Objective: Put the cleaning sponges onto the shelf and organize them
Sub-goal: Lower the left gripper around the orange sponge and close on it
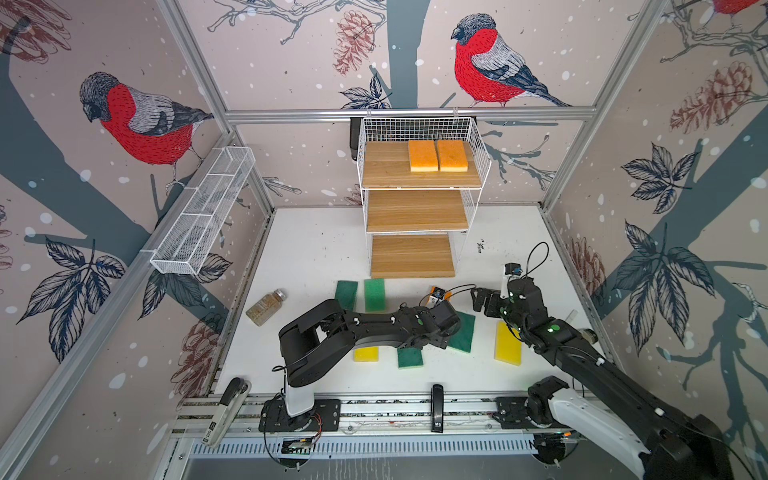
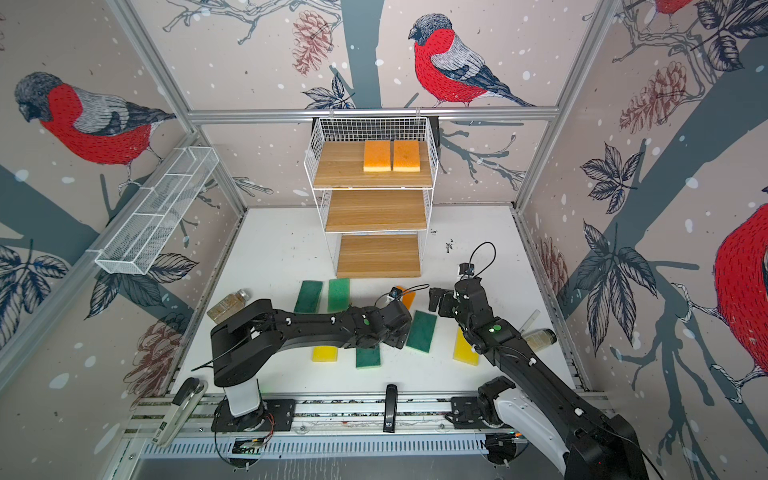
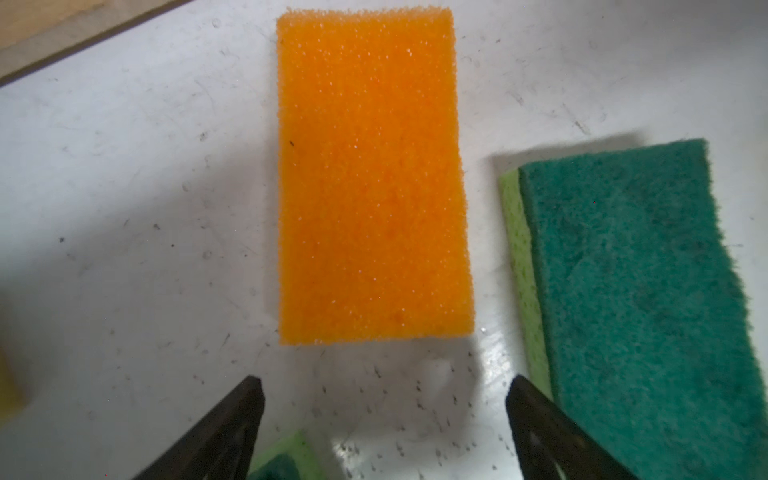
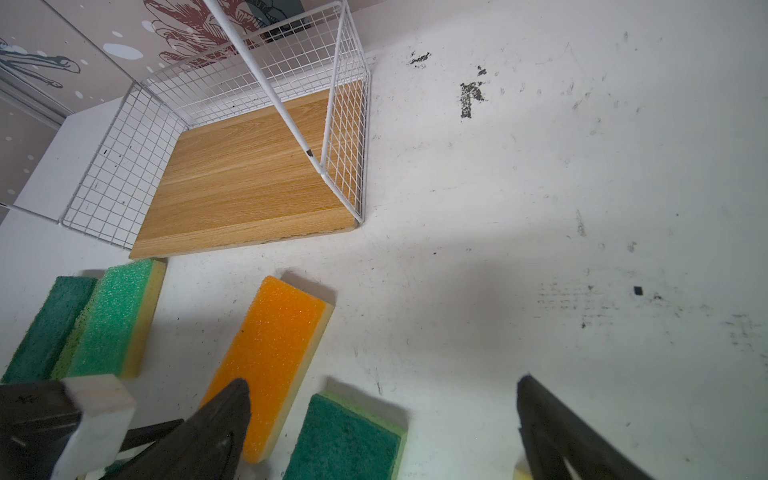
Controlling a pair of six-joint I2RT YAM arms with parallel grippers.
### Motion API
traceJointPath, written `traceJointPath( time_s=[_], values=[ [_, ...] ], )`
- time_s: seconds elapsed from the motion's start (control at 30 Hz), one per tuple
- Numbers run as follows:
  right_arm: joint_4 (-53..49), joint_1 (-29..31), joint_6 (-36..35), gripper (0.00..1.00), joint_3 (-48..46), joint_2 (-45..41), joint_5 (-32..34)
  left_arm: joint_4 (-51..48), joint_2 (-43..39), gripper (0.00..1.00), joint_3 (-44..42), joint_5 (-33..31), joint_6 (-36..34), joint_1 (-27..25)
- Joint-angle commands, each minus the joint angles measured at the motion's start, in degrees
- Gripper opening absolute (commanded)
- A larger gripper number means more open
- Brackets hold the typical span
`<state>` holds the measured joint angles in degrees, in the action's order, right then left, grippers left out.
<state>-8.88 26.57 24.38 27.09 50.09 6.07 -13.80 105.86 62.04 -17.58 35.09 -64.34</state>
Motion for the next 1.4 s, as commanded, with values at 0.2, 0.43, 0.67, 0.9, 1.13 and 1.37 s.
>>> traceJointPath(
  time_s=[0.2, 0.43, 0.67, 0.9, 1.13, 1.37],
  values=[
    [0.54, -0.04, 0.42, 1.0, 0.07, 0.19, 0.59, 4.08, 0.96, 0.92, -0.11, 1.35, -0.43, 1.58],
    [0.19, -0.11, 0.18, 1.0, 0.33, 0.03, 0.77, 4.31, 2.59, 0.92, 1.39, 1.68, -0.9, 1.58],
    [-0.09, -0.12, 0.23, 1.0, 0.07, -0.58, 0.87, 4.59, 4.02, 0.92, 2.11, 1.76, -0.25, 1.75],
    [0.7, -0.16, 0.11, 1.0, -0.29, -0.52, 0.92, 4.97, 4.99, 0.89, 2.13, 1.22, 0.67, 1.78],
    [-0.35, -0.21, -0.12, 1.0, 0.48, -0.77, 0.9, 5.06, 5.28, 0.85, 1.39, 2.7, 2.53, 3.34],
    [-0.27, -0.33, 0.03, 1.0, -0.06, -2.05, 1.38, 3.77, 6.71, 0.85, 2.74, 2.78, 1.96, 3.43]
  ],
)
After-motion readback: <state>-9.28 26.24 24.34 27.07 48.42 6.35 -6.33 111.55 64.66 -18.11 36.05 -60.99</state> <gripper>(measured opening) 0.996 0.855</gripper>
